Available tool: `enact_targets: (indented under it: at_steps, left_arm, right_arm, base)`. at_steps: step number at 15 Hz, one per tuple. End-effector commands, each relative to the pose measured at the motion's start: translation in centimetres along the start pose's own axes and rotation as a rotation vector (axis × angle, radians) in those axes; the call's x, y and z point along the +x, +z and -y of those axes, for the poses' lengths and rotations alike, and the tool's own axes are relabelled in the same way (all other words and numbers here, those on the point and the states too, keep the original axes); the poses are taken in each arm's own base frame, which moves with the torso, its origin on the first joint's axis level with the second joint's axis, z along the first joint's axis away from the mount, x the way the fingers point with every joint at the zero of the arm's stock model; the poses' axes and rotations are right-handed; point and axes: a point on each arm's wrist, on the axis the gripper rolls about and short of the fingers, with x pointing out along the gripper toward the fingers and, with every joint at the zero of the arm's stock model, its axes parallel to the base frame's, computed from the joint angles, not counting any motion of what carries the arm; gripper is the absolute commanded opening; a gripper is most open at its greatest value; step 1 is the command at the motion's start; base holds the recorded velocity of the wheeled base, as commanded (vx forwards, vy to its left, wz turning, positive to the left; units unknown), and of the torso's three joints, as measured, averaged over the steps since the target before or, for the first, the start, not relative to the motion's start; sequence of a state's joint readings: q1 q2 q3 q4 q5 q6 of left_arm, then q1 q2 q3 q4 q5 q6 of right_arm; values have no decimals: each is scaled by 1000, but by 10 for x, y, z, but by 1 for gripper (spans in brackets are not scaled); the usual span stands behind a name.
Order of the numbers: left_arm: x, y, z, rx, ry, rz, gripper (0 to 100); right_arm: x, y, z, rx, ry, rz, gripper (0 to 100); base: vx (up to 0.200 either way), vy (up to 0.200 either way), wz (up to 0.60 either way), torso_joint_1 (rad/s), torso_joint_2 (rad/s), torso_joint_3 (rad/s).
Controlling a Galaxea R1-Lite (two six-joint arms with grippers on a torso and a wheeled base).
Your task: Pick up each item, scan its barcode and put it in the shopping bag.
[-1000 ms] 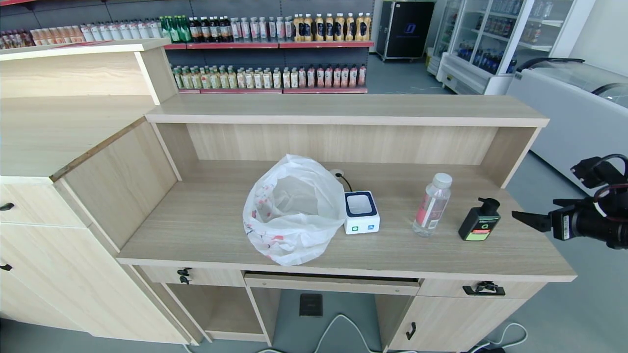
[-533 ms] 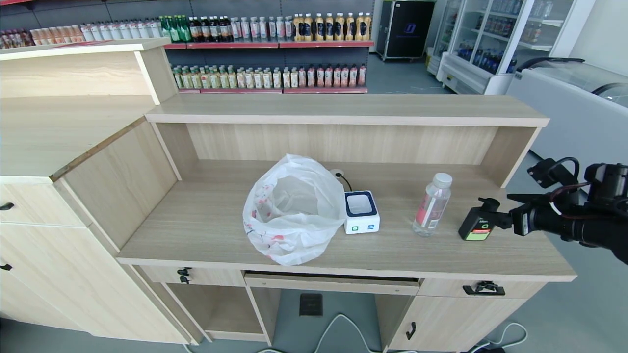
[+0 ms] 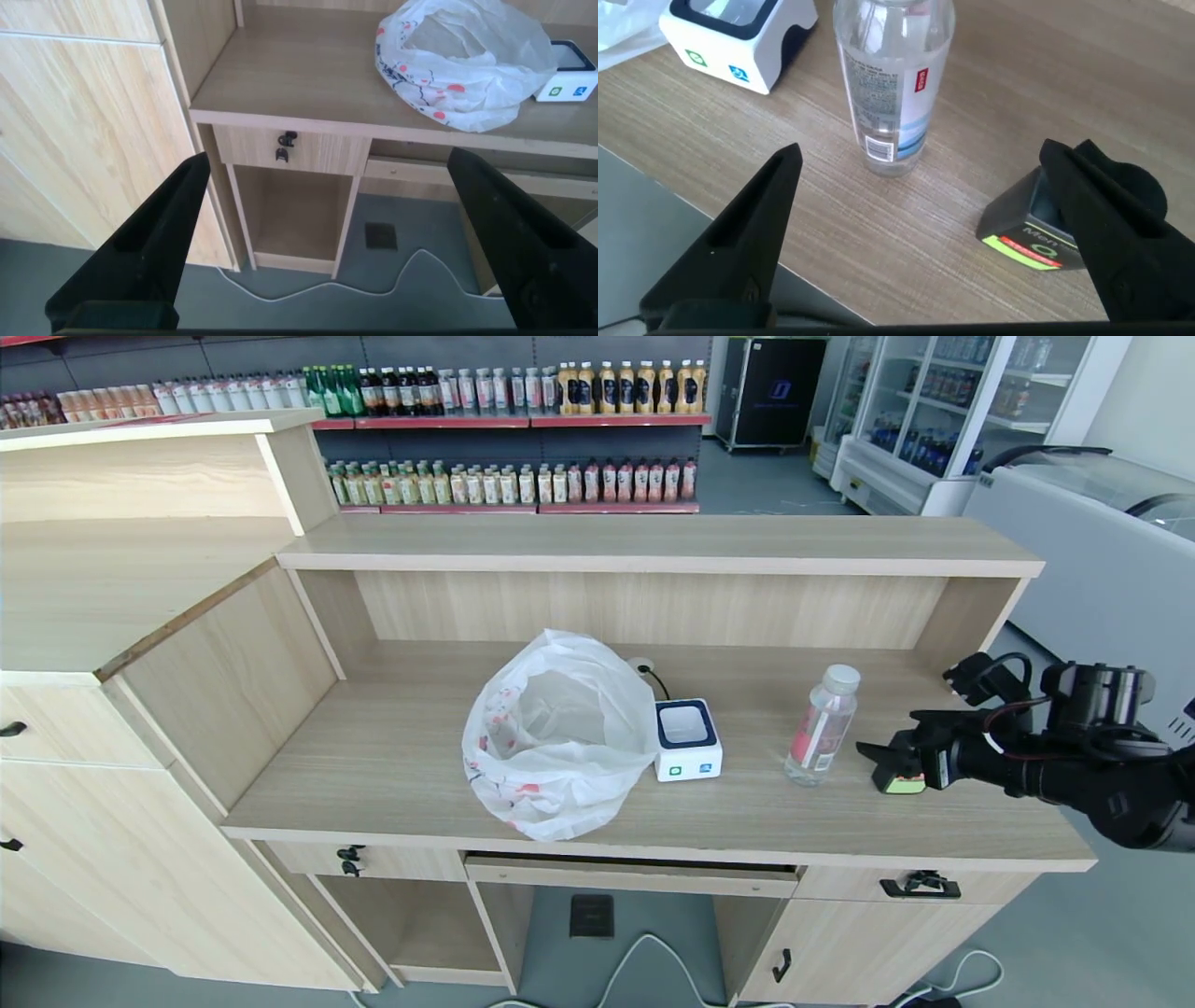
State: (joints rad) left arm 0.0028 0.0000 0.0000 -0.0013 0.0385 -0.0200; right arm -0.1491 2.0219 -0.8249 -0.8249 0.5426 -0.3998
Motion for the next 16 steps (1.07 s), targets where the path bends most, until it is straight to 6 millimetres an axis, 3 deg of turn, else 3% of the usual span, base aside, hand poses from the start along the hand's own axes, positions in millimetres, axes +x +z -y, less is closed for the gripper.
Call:
enact_targets:
  at_steps: [1, 6, 16]
  left_arm:
    - [0, 0, 0, 0, 0, 0, 100]
    - [0, 0, 0, 0, 0, 0, 100]
    - [0, 0, 0, -1, 0, 0, 100]
  right_arm:
    - [9, -6, -1, 6, 18, -10, 100]
    - [27, -1, 6, -20, 68, 46, 100]
    - [59, -9, 5, -39, 173, 81, 100]
  base:
    - [0, 0, 0, 0, 0, 0]
    - [0, 0, 0, 0, 0, 0]
    - [0, 0, 0, 0, 0, 0]
